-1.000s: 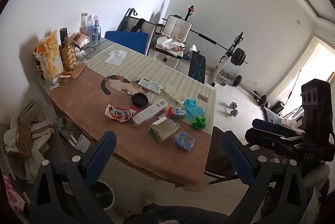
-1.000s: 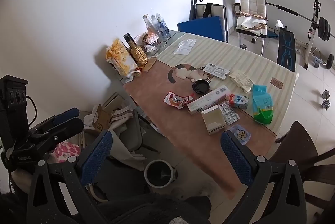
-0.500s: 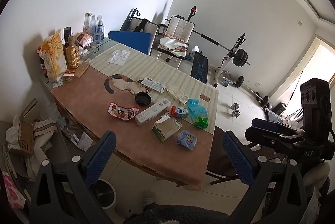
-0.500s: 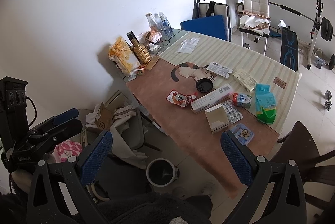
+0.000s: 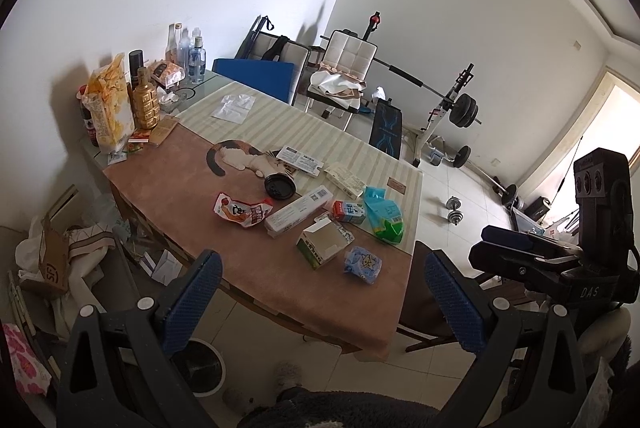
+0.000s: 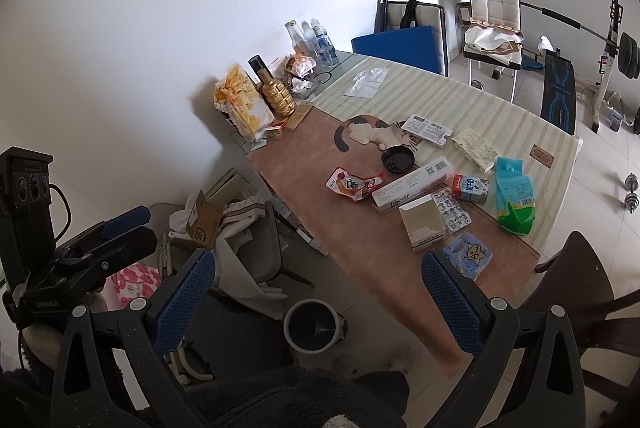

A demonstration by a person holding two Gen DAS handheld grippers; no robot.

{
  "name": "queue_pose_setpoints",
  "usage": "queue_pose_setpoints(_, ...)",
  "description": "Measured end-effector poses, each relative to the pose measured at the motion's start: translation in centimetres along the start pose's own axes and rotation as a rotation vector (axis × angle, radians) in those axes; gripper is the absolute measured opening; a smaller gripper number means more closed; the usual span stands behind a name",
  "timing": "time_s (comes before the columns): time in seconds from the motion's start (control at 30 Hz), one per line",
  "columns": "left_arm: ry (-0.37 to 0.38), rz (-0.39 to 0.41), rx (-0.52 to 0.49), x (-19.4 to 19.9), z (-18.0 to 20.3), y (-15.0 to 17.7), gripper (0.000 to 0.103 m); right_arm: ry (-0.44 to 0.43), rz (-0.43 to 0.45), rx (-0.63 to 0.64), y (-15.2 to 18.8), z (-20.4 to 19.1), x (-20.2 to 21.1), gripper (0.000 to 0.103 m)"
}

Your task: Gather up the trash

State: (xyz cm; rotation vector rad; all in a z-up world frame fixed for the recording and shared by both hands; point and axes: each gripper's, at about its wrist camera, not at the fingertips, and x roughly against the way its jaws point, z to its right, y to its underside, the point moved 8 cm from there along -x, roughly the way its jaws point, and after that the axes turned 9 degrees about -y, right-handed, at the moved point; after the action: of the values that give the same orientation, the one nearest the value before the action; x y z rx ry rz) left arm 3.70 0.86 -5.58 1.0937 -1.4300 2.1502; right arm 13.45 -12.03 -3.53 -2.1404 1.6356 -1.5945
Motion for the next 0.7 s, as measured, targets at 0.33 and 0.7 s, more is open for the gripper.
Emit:
queue_pose_setpoints(0.33, 0.001, 0.0, 0.0, 0.01, 0.07, 0.01, 0.103, -0.001, 0.001, 0.0, 0.15, -0.09, -0.05, 0.103)
queue_pose_setpoints(0.7, -0.001, 0.001, 0.003, 0.13, 0.0, 0.03, 0.103, -0.002, 0.001, 0.001, 0.27, -0.17, -0.09, 0.103)
